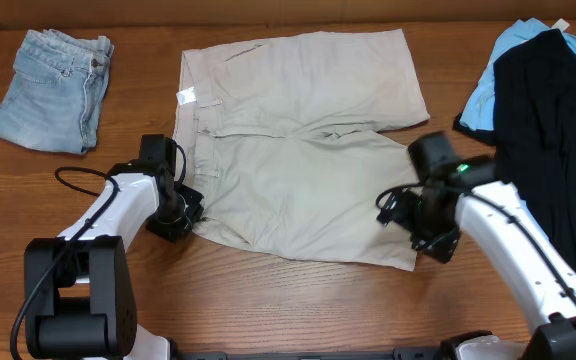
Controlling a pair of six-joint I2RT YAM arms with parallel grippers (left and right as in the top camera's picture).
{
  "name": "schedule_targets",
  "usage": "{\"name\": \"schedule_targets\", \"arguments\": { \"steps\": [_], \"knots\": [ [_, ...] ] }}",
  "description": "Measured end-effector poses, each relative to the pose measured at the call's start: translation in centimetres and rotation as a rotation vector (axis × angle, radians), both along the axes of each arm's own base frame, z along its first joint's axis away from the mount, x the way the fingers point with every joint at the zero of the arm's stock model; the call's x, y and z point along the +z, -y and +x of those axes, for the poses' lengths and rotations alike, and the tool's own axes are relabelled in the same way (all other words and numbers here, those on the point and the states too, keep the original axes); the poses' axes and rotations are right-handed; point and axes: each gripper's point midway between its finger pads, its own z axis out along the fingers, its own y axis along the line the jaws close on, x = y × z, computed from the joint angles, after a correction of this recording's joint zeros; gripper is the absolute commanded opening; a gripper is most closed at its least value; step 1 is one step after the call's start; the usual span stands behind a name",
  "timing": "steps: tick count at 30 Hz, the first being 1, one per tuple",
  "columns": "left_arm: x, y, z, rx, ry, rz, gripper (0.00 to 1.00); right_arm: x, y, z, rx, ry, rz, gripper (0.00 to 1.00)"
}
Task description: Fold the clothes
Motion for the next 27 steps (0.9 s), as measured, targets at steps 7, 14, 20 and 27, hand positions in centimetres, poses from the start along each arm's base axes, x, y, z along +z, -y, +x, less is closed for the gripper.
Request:
{"name": "schedule_targets", "arguments": {
  "steps": [7,14,20,27],
  "knots": [
    [0.1,0.0,-0.2,-0.003,-0.009,-0.001,0.04,-3.7,-0.5,-3.4,-0.013,-0.078,-0.027,0.87],
    [0.1,0.0,-0.2,-0.003,-0.010,-0.001,0.04,-6.6,-0.7,-3.1,-0.034,-0.021,-0.008,0.78],
    [0.1,0.0,-0.3,-0.006,-0.012,0.000,0.04,-7.8,-0.5,-2.7,-0.043,0.021,-0.012,0.39],
    [0.3,-0.2,-1.1,-0.060,-0.047,0.011,0.04,-7.7,-0.5,-1.6,-0.053,0.062,-0.006,0.04]
  ]
}}
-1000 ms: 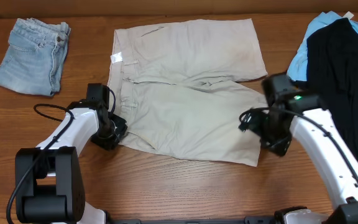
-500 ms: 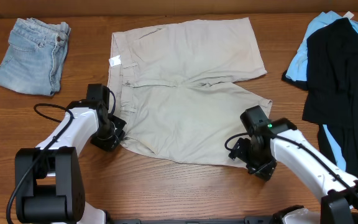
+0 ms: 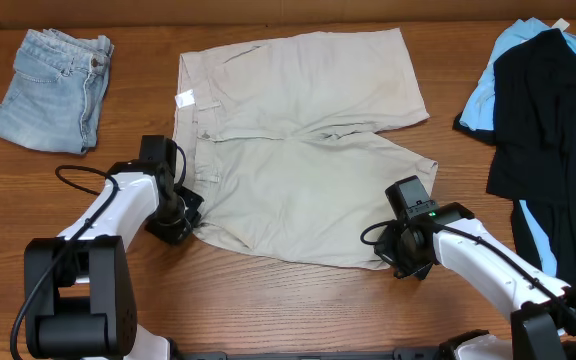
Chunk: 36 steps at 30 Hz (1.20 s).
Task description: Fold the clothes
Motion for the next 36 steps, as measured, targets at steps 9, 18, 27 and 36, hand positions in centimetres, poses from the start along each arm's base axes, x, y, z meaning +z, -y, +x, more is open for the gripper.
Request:
{"name": "schedule_targets", "arguments": {
  "steps": [9,18,27,36],
  "knots": [
    [6.9,-0.9,-0.5,-0.099,-0.075,0.032,0.04,5.7,1.5,3.4,0.031,0.047,0.048,0.04],
    [17.4,-0.9,-0.1,-0.169,0.137,0.069,0.04,18.7,1.6,6.3,0.154,0.266,0.080,0.04],
    [20.7,-0.9,-5.3,-0.185,0.142,0.067,0.04,22.6,1.8,1.6,0.187,0.297,0.106,0.04],
    [20.2,-1.2,-6.1,-0.161,0.177,0.085,0.04,24.9,1.0,6.1,0.222,0.516,0.118,0.04]
  ]
}}
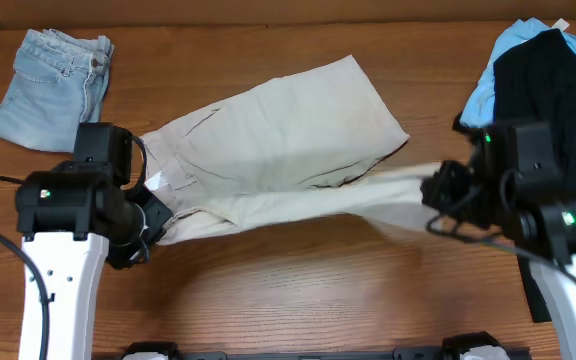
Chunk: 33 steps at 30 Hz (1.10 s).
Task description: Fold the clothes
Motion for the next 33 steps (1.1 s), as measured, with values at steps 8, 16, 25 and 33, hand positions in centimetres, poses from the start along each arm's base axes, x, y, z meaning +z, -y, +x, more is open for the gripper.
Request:
{"name": "schedule_targets", "arguments": {
  "steps": [8,16,25,33],
  "knots": [
    [-4.8,-0.8,5.2,0.070,0.151,0.036,0.04,-4.5,-1.8,10.4,0.050,0.065,-0.013,0.04],
    [-6.0,-2.4,13.2,0.140,0.384,0.117,0.04,-8.9,-3.0,17.9,0.075,0.160,-0.018,0.04],
    [-8.6,-3.8,19.1,0.187,0.482,0.185,0.05,-12.5,-4.2,22.2,0.101,0.229,-0.015,0.04],
    [-8.2,-5.2,21.5,0.231,0.575,0.256,0.05,-10.7,-6.3,25.7,0.132,0.421,-0.020,0.04]
  ]
}}
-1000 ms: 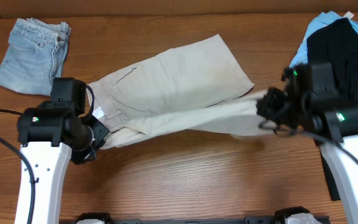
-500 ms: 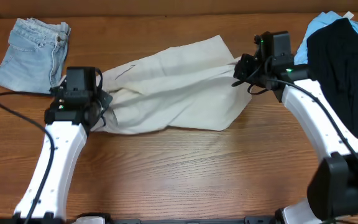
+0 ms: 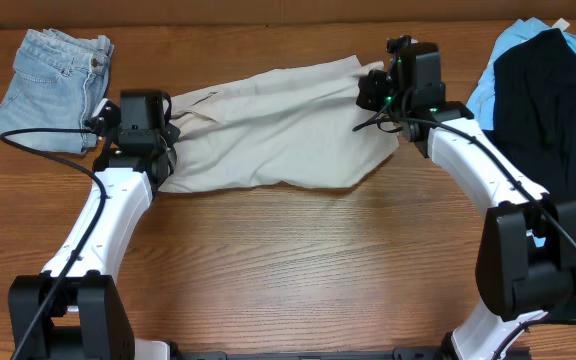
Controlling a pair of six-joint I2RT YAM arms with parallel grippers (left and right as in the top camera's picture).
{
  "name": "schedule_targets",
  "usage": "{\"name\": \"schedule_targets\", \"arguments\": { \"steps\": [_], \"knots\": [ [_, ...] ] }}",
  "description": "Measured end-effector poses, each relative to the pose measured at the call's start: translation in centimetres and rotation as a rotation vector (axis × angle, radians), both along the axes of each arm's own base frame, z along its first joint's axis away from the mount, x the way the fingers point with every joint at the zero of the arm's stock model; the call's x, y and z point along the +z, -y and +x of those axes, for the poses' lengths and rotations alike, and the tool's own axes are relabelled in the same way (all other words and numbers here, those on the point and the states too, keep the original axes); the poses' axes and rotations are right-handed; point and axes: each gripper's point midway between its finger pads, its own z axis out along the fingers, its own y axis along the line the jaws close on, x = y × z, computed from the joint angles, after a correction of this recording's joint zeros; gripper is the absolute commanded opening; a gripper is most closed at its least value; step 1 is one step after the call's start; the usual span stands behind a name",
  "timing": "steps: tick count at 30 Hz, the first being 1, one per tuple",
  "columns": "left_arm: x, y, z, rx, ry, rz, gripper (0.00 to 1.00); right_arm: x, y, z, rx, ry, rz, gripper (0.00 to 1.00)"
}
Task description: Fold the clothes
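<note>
Beige shorts [image 3: 268, 130] lie doubled over across the middle of the table, one leg laid on the other. My left gripper [image 3: 160, 140] sits at the waistband end on the left, shut on the shorts. My right gripper [image 3: 373, 92] is at the leg-hem end on the upper right, shut on the shorts' hem. The fingertips of both are mostly hidden under the wrists and fabric.
Folded blue jeans [image 3: 53, 85] lie at the back left. A pile of black [image 3: 558, 130] and light-blue clothes [image 3: 488, 80] lies along the right edge. Bare wooden table [image 3: 298, 270] stretches in front of the shorts.
Both grippers have moved toward the back of the table with the near leg; it was stretched in the air between them and now lies on the far leg.
The shorts lay flat and open, my grippers at the near leg's waistband and hem. Then the right gripper stood lower at the hem corner. Later both held the near leg lifted and taut. Now the shorts lie folded in half lengthwise.
</note>
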Motion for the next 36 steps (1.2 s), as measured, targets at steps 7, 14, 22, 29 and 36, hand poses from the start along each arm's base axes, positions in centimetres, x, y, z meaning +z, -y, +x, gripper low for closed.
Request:
{"name": "schedule_targets", "arguments": {
  "steps": [7,14,22,29,36],
  "knots": [
    [1.8,-1.7,1.2,0.066,0.089,0.071,0.59,-0.3,-1.1,2.1,-0.007,0.092,-0.007,0.46],
    [3.2,-3.6,1.6,0.098,0.131,0.147,1.00,-3.3,0.2,3.1,-0.050,0.072,-0.051,1.00],
    [2.1,-2.6,-0.4,-0.096,-0.108,0.213,1.00,-6.0,4.0,-0.6,-0.102,-0.159,-0.108,1.00],
    [3.7,-0.1,-1.6,-0.302,-0.229,0.162,1.00,-6.2,7.8,-4.0,-0.157,-0.313,-0.143,0.99],
    [2.6,1.6,-3.2,-0.390,-0.302,0.087,1.00,-7.0,6.7,-4.0,-0.086,-0.311,-0.151,0.85]
  ]
}}
